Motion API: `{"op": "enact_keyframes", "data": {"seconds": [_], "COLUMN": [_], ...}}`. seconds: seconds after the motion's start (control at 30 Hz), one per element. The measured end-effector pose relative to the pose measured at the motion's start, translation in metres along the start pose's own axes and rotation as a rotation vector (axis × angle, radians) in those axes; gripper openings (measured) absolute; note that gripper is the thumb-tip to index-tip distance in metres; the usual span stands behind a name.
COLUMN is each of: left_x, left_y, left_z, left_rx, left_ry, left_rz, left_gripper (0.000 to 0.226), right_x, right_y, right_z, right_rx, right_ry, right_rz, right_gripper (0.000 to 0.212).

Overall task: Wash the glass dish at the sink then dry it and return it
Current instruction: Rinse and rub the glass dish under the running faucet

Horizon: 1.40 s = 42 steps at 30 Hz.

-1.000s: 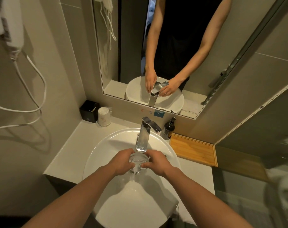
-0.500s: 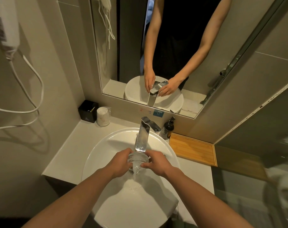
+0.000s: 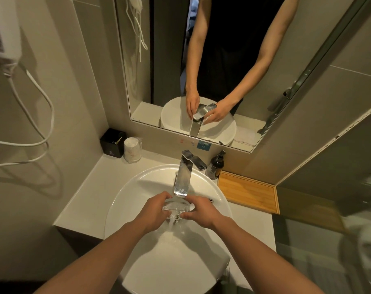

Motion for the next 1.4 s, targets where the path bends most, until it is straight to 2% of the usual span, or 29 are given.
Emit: {"op": "enact_keyframes", "data": {"seconds": [0.13,0.27,0.33,0.5,0.67,0.93,1.1,1.23,1.3,1.4], "left_x": [0.004,0.003,0.003,0.003,0.005,0.002,0.000,0.002,0.005,0.009], "left_y": [-0.002,-0.011,-0.012,-0.001,0.004,-0.022,-0.013,-0.004,-0.003,-0.009], "left_z": [-0.001,0.002,0.003,0.007,0.008,0.008,0.010,0.011,0.012,0.012], "left_rx": [0.023,0.051,0.057,-0.011,-0.039,0.070,0.029,0.009,0.003,0.023], "left_ry": [0.035,0.053,0.058,0.065,0.067,0.050,0.030,0.034,0.055,0.100], "left_rz": [0.041,0.144,0.140,0.095,0.058,0.145,0.117,0.081,0.092,0.158], "left_gripper": [0.035,0.053,0.054,0.033,0.026,0.053,0.046,0.031,0.031,0.043], "right_x": [-0.001,-0.002,-0.002,-0.004,-0.007,-0.008,-0.008,-0.005,-0.006,-0.006], "right_y": [0.003,0.011,0.015,0.010,0.003,0.012,0.007,0.000,0.000,0.004], "right_z": [0.000,0.003,0.003,0.002,0.002,0.008,0.006,0.003,0.003,0.006], "right_rx": [-0.010,-0.035,-0.043,-0.026,-0.017,-0.023,-0.018,0.004,0.002,-0.008], "right_ry": [-0.005,-0.016,-0.022,-0.048,-0.036,-0.017,-0.029,-0.011,-0.006,0.009], "right_rz": [-0.048,-0.206,-0.241,-0.109,-0.069,-0.203,-0.129,-0.080,-0.079,-0.087], "right_gripper": [0.053,0.054,0.054,0.053,0.050,0.056,0.053,0.051,0.049,0.047]}}
Point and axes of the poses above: each hand's wrist, its own z-axis towards the middle knuckle, its own x-axis out of the palm, y = z × x, the point moved 9 cm from there along z, towards the middle knuckle, and after that the axes turned 14 degrees about -x, right-handed, at the moved point
